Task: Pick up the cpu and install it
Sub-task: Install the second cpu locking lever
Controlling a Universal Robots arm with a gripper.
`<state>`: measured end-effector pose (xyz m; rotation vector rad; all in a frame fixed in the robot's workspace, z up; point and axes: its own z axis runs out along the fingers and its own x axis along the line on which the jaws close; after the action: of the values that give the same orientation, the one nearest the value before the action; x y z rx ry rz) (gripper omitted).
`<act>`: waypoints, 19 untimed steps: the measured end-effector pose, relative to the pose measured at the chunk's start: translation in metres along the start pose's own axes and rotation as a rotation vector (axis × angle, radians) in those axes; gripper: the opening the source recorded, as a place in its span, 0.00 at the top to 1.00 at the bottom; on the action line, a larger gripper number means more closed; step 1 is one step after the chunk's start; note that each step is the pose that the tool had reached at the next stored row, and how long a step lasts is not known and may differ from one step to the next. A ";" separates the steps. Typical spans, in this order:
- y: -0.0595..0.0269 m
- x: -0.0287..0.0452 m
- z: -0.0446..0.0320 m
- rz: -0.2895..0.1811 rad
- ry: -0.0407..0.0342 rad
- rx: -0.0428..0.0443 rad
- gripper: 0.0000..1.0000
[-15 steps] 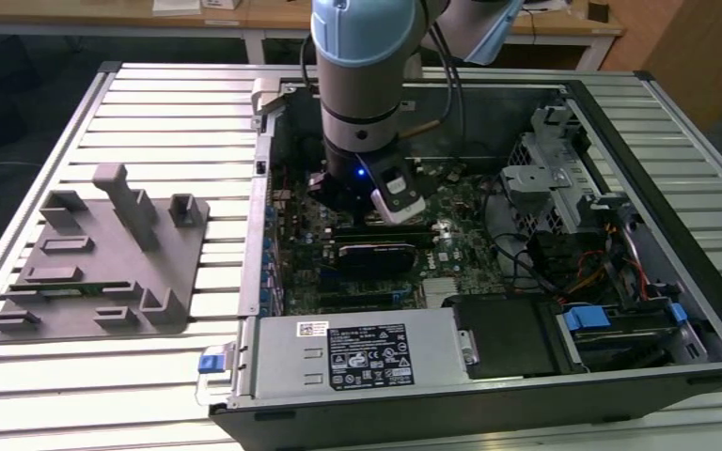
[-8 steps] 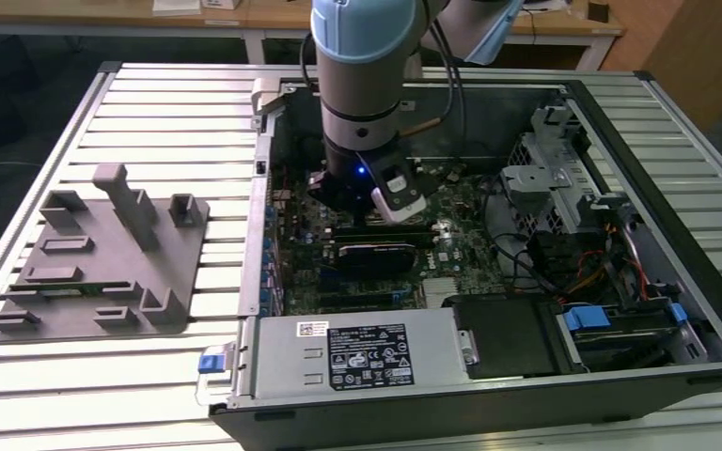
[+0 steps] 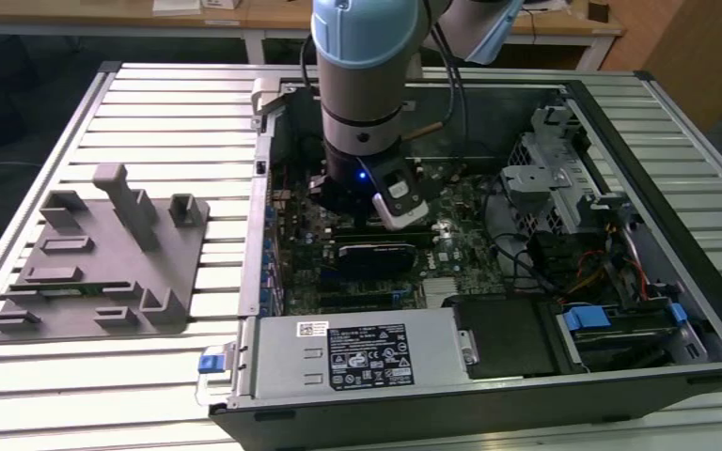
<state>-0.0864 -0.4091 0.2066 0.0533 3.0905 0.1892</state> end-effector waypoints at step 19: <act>-0.0042 0.0001 0.0047 0.000 0.0021 -0.0569 0.89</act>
<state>-0.0864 -0.4127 0.2014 0.0516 3.0851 0.2771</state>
